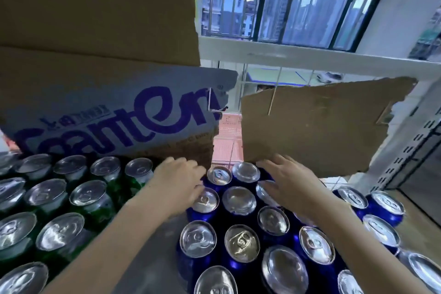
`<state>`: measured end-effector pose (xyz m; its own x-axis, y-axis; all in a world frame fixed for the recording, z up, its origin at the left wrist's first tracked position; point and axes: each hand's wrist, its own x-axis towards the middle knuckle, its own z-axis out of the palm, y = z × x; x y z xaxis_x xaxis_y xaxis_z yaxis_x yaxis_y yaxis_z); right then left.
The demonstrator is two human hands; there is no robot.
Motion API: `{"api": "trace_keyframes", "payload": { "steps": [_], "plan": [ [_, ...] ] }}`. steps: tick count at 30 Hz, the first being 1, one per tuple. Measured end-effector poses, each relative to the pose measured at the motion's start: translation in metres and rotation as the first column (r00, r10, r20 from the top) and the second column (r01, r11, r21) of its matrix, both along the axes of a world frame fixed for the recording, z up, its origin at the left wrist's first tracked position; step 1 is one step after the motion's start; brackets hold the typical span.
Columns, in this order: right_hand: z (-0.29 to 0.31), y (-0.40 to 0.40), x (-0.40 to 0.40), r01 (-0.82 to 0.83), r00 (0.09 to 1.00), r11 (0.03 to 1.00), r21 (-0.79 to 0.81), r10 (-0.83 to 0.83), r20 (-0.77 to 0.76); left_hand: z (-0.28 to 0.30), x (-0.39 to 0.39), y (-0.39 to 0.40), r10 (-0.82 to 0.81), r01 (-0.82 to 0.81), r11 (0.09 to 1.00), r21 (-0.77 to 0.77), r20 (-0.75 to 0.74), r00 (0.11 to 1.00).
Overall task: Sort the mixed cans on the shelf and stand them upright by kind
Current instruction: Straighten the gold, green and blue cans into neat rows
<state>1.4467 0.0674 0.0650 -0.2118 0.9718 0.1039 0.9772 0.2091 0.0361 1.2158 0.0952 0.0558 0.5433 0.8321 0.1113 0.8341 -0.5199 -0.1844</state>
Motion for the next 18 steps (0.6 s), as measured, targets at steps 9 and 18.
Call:
{"api": "trace_keyframes", "payload": {
  "steps": [9, 18],
  "plan": [
    [-0.015, 0.054, -0.027, -0.066, 0.995, 0.965, -0.253, 0.046, -0.084, -0.005, -0.022, -0.008, 0.145, -0.145, 0.989, -0.041, -0.007, 0.989],
    [-0.027, 0.05, -0.024, -0.063, 0.993, 0.959, -0.275, 0.033, -0.114, -0.008, 0.031, -0.002, 0.171, -0.161, 0.985, -0.059, 0.266, 0.949]
  ]
}}
